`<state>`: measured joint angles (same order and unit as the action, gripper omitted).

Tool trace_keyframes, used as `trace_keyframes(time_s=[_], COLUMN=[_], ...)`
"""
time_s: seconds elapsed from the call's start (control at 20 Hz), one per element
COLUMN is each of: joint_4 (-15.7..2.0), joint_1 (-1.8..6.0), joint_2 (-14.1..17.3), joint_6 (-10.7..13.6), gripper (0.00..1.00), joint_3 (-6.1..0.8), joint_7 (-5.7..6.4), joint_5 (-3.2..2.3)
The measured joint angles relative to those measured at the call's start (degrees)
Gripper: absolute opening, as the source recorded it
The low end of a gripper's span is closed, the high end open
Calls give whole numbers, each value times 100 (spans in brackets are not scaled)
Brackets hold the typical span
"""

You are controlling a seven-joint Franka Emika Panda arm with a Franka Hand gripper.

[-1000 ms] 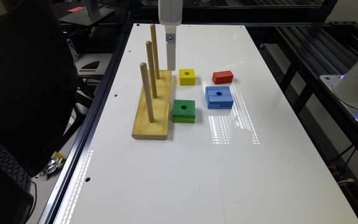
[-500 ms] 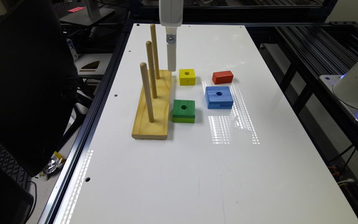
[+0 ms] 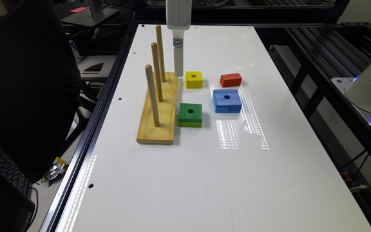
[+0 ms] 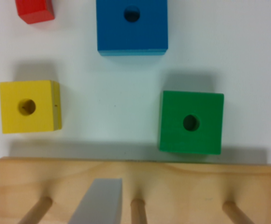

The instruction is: Pick up green block.

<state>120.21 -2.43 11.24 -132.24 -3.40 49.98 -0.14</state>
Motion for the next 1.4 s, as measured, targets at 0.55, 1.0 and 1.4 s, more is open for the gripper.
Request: trace_keyframes(time_s=[0.55, 1.0, 1.4], joint_4=[169, 516, 909], joint_1=[0, 1, 1], joint_2=[-58, -365, -300], joint_6=[3, -1, -460], gripper=[100, 100, 100], joint_3=[-130, -142, -142], joint_7=[85, 89, 90], joint_5=[0, 3, 3])
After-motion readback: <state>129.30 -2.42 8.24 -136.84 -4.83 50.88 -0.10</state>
